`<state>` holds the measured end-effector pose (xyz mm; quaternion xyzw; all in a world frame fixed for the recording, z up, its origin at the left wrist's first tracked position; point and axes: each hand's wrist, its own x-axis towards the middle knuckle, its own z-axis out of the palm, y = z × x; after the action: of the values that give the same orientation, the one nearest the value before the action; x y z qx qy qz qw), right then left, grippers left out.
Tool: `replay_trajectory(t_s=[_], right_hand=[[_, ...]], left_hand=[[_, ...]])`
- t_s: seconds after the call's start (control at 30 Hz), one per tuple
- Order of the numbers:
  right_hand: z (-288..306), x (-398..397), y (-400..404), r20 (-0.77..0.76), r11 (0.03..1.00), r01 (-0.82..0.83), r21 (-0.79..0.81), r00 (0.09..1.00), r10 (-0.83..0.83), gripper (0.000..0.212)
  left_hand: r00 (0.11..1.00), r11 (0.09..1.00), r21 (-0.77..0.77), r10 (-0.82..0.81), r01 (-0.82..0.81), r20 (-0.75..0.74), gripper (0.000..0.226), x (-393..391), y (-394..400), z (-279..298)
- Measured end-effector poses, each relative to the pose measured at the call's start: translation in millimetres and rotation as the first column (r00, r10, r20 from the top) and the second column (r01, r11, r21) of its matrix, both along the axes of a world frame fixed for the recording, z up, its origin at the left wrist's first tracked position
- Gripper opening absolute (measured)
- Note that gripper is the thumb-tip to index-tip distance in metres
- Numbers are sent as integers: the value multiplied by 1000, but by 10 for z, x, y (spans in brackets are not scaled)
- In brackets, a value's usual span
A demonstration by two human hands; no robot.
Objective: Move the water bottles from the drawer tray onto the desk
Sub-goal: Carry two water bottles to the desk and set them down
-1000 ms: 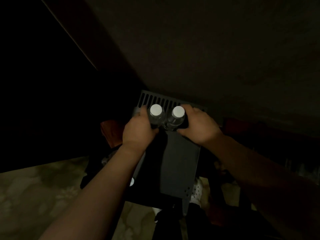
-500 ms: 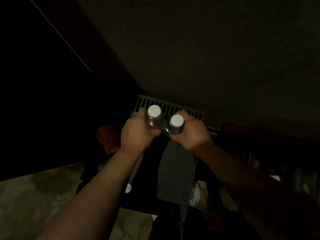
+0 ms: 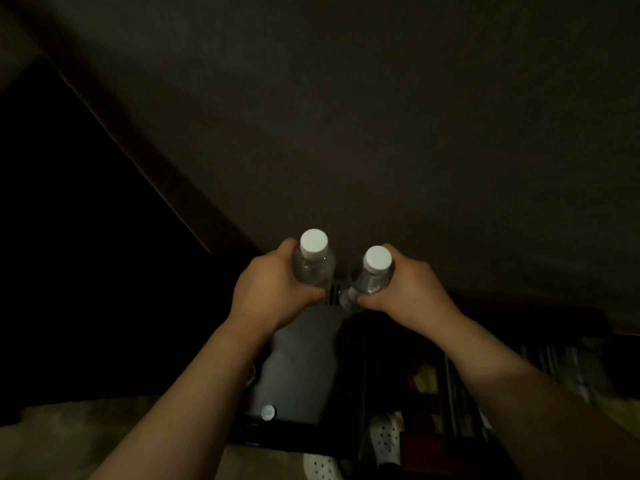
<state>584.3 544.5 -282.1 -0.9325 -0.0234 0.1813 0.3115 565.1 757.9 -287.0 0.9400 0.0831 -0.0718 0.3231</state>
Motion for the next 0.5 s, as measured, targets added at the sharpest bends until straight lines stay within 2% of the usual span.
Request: replay_trajectory(t_s=[0.17, 0.33, 0.5], right_hand=[[940, -422, -562, 57, 995, 90, 35, 994, -92, 71], [1684, -902, -1169, 130, 987, 161, 4, 979, -160, 64], [2288, -1489, -1831, 141, 972, 230, 50, 962, -235, 57]], left_hand=[[990, 991, 29, -129, 127, 58, 62, -207, -361, 796], [948, 953, 71, -300, 294, 105, 61, -417, -922, 1500], [894, 912, 47, -409, 407, 183, 62, -793, -1626, 2046]])
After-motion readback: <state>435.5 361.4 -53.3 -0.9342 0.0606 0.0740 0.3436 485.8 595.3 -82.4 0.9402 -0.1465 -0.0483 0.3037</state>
